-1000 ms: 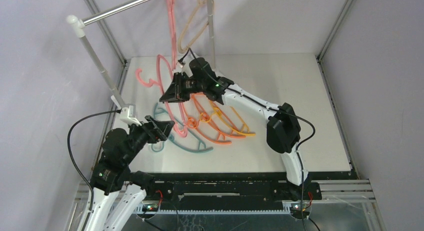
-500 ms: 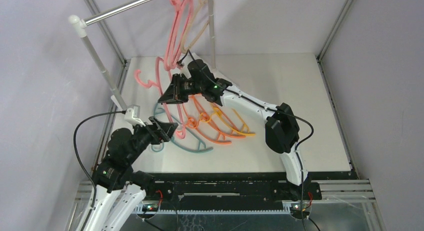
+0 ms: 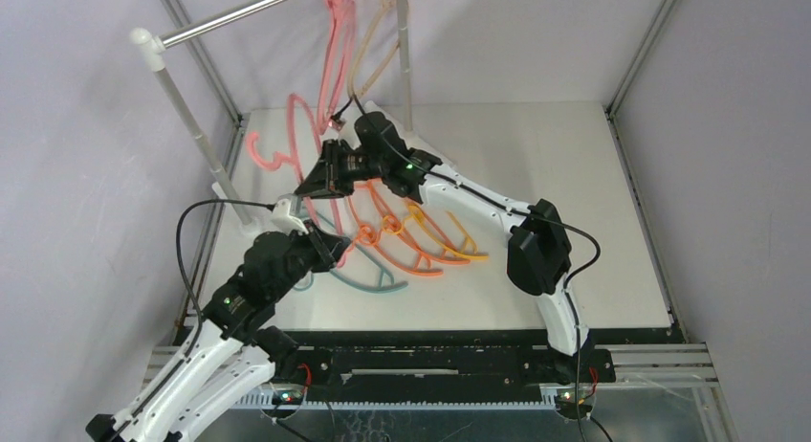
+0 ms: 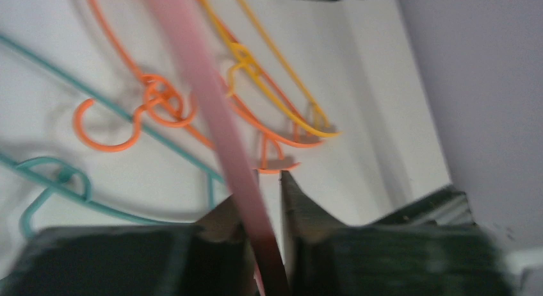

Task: Organize the hangers

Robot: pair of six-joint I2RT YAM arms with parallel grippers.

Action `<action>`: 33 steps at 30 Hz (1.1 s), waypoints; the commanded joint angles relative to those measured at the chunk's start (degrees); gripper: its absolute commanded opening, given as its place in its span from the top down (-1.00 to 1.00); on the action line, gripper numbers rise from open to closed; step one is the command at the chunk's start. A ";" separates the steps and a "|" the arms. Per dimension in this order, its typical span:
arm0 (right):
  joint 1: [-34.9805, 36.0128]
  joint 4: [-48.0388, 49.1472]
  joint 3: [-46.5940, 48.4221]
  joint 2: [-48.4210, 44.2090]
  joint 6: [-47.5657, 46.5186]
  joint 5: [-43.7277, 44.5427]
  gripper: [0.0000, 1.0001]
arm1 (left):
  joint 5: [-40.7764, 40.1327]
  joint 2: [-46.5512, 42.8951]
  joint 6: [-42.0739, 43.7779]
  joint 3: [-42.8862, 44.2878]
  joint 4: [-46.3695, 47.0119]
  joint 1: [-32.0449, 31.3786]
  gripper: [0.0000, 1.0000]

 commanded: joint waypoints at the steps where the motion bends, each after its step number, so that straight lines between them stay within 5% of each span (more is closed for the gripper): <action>1: -0.27 3.32 0.88 -5.54 2.60 -2.97 0.71 | -7.71 3.08 -1.02 -0.89 0.28 -2.86 0.99; 6: -2.03 0.45 -4.32 -9.03 1.24 -2.93 0.53 | -18.15 3.39 -1.49 3.52 -9.85 -3.09 1.00; 13: -5.18 -9.00 -15.88 -18.19 -8.94 0.21 -0.27 | -29.17 5.21 2.41 11.96 -20.35 -3.09 1.00; 26: -8.73 -28.15 -30.43 -31.65 -27.42 11.07 -0.30 | -32.01 13.82 12.34 28.42 -16.87 -3.05 1.00; 33: -13.13 -31.51 -33.16 -35.02 -30.23 12.87 -0.29 | -21.49 28.67 18.25 45.08 -15.71 3.05 0.99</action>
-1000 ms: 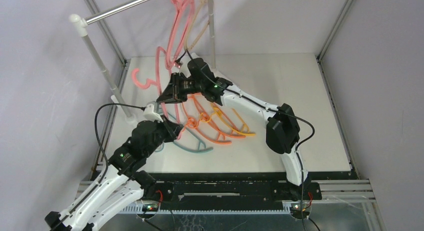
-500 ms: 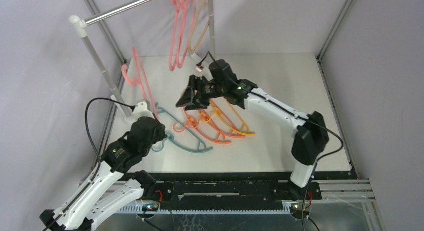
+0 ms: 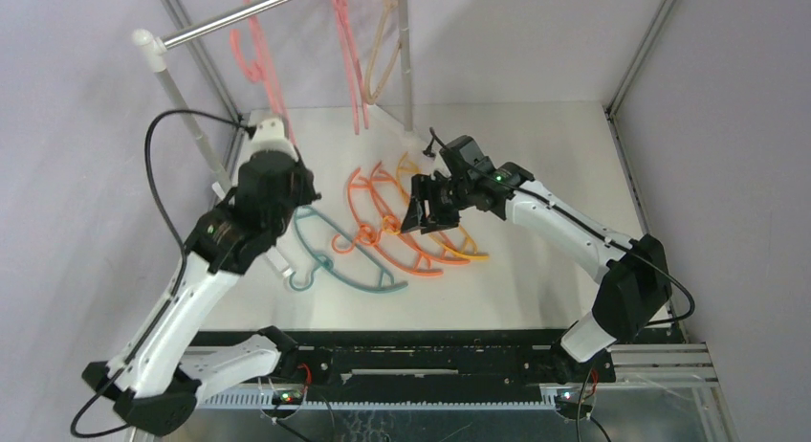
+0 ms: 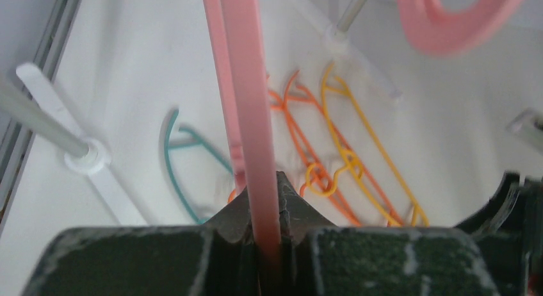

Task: Organize the hangers

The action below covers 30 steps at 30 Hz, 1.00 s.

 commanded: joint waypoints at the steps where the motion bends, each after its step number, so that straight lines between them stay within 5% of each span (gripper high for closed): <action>1: -2.65 -2.47 0.12 -4.90 -4.18 2.72 -0.29 | 7.42 7.01 5.34 9.87 4.74 5.37 0.99; 11: -8.38 -3.31 -2.25 -9.58 -4.64 1.82 -0.28 | 16.44 22.49 6.47 27.69 -0.83 14.16 1.00; 30: -16.12 -5.18 -6.09 -14.69 -5.14 1.76 -0.28 | 28.77 48.87 5.93 54.73 -14.85 14.67 1.00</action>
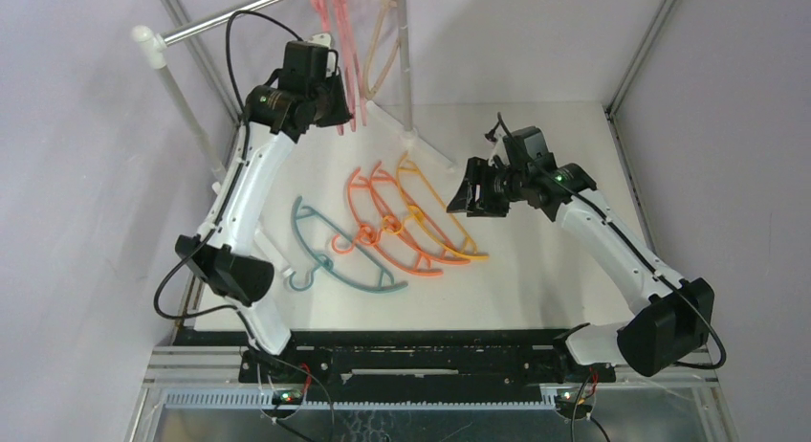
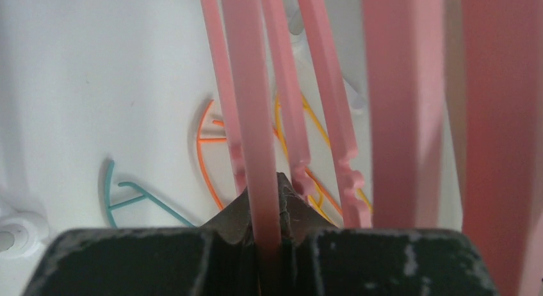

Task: Organize the hangers

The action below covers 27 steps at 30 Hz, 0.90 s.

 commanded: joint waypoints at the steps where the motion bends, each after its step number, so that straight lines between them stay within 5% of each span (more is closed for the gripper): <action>1: -1.44 0.22 -0.35 -2.44 -1.42 -0.05 -0.28 | 5.63 3.70 1.21 7.22 -2.89 0.16 1.00; 10: -2.67 0.14 -0.73 -2.16 -2.05 0.35 -0.30 | 13.08 7.12 3.99 7.95 -0.27 0.18 0.94; 17: -2.72 0.08 -0.73 -2.75 -3.63 0.98 -0.45 | 12.30 -2.30 5.63 -2.63 6.59 0.17 -0.17; 25: -2.59 -1.30 -0.93 -2.84 -5.84 0.85 -0.47 | 14.47 -12.56 7.06 -10.91 8.83 0.22 -0.97; 27: -2.60 -1.15 -1.43 -3.34 -6.22 0.83 -0.47 | 15.54 -15.30 6.96 -13.67 10.45 0.19 -0.99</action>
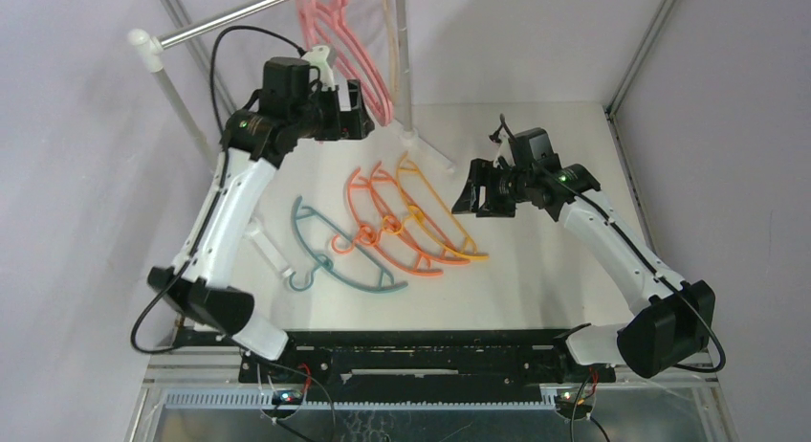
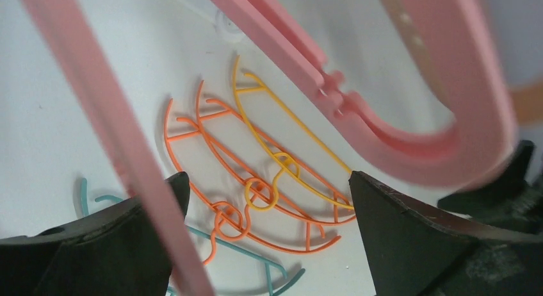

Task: Organize the hangers

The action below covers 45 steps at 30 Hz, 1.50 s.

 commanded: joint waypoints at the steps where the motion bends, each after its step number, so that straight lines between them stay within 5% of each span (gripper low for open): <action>1: -0.24 0.07 -0.60 -2.79 -2.60 0.21 -0.47 | 3.12 -8.08 1.01 -4.67 5.58 0.12 -0.99; 15: 0.57 -1.35 -0.77 -4.19 -4.05 -0.17 -0.47 | -4.76 -10.94 2.88 -11.74 15.57 0.19 -0.99; 25: 10.04 -3.28 -2.68 -4.01 -10.72 7.84 -0.47 | -6.31 -22.93 1.71 -20.76 15.58 0.93 -0.99; 35: 20.54 3.54 -2.82 6.42 -12.04 11.36 -0.43 | -3.33 -36.28 0.10 -30.36 15.60 0.98 -0.99; 45: 20.76 10.37 4.13 21.27 -14.80 22.93 -0.34 | -2.15 -44.57 -2.17 -39.81 13.44 0.94 -0.99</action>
